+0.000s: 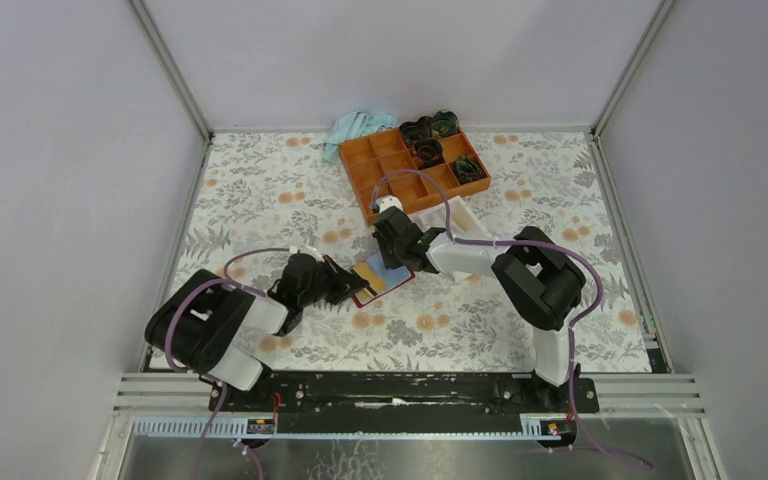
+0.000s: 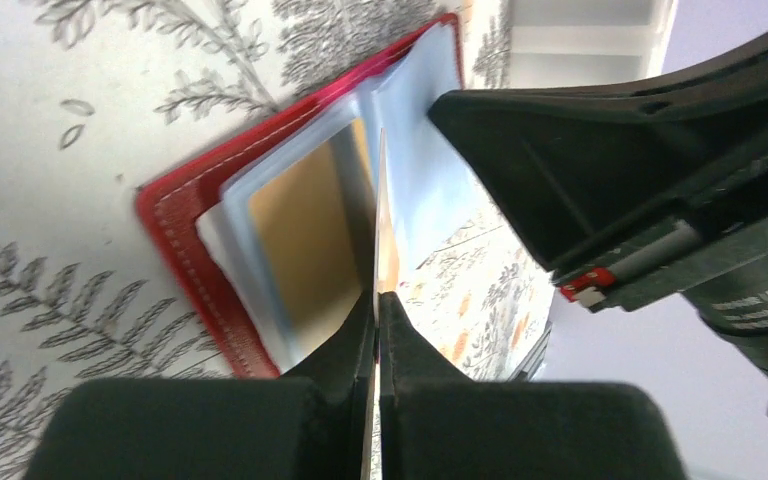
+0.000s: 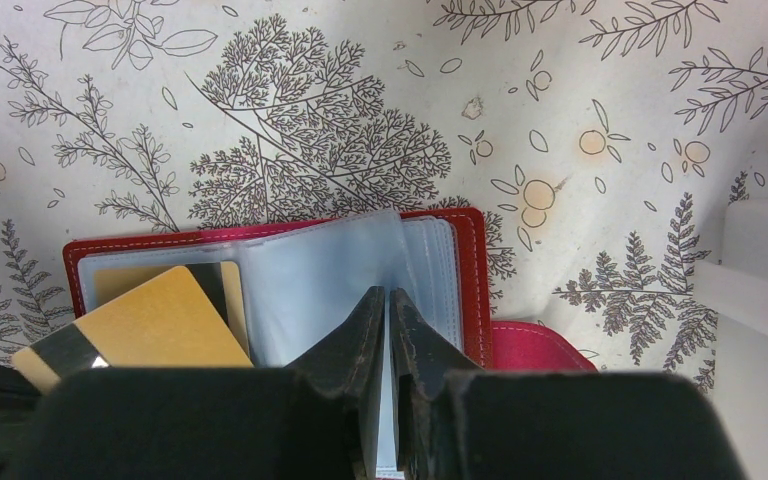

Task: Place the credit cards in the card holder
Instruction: Insert the credit card into the card holder.

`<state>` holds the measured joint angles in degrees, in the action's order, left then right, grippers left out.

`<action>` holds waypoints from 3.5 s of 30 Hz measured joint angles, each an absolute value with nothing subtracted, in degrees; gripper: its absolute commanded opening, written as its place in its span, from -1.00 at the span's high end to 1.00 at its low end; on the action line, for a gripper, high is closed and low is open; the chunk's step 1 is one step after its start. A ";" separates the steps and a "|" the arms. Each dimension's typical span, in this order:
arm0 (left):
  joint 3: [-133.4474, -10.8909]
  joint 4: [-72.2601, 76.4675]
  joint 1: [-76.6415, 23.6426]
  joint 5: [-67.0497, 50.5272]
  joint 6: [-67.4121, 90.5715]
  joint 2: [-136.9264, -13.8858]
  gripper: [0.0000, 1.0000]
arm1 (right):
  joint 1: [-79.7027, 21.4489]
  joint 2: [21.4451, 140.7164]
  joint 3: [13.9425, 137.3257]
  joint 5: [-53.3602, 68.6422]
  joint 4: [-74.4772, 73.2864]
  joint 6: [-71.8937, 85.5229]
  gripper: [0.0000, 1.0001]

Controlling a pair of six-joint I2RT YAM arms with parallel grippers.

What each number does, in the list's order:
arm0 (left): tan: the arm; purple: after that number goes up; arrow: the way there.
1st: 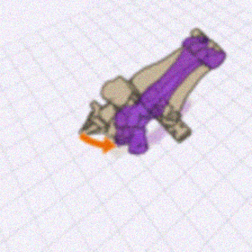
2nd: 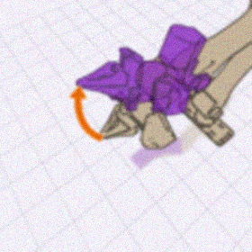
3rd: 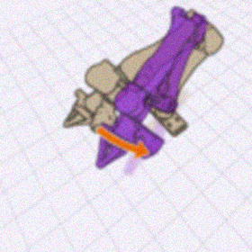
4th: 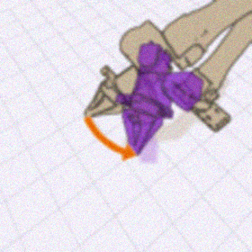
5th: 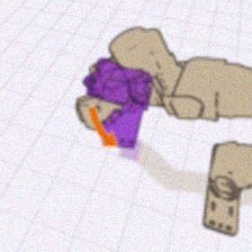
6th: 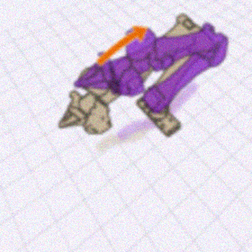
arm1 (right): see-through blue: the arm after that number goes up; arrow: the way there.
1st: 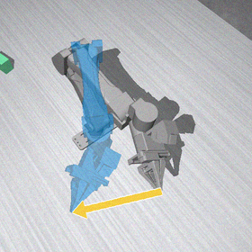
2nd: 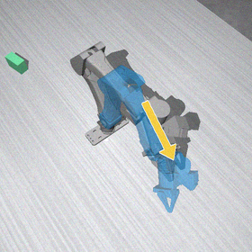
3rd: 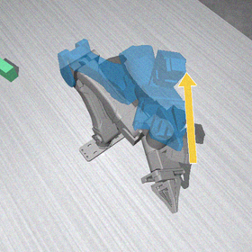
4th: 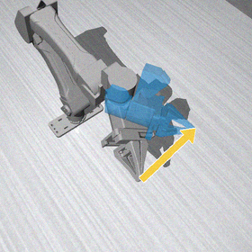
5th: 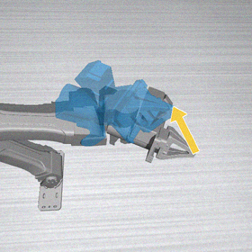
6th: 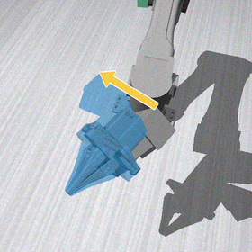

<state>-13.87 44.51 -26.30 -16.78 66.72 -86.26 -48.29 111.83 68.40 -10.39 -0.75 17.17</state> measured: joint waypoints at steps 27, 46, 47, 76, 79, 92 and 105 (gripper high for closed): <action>-8.54 62.17 -26.87 -15.99 76.05 -95.59 1.00 | -48.31 111.92 68.40 -10.37 -0.71 17.15 0.74; -7.90 66.06 -28.05 -13.45 77.84 -96.88 1.00 | -48.31 111.92 68.40 -10.35 -0.64 17.15 0.74; -7.84 66.35 -28.10 -13.23 77.91 -96.97 1.00 | -48.31 111.92 68.40 -10.35 -0.64 17.15 0.74; -7.33 74.22 -29.61 -11.44 79.99 -103.28 1.00 | -48.31 111.92 68.40 -10.31 -0.62 17.15 0.74; -7.84 74.48 -29.61 -11.44 79.96 -103.81 1.00 | -48.31 111.92 68.40 -10.31 -0.62 17.12 0.74; -12.08 74.00 -29.65 -12.47 79.11 -106.94 0.86 | -48.31 111.94 68.40 -10.26 -0.60 17.06 0.74; -14.11 70.54 -29.65 -15.07 77.32 -106.04 0.20 | -48.31 112.09 68.42 -9.98 -0.32 16.75 0.74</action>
<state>-14.11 70.54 -29.65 -15.07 77.32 -106.04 -48.31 112.09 68.42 -9.98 -0.32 16.75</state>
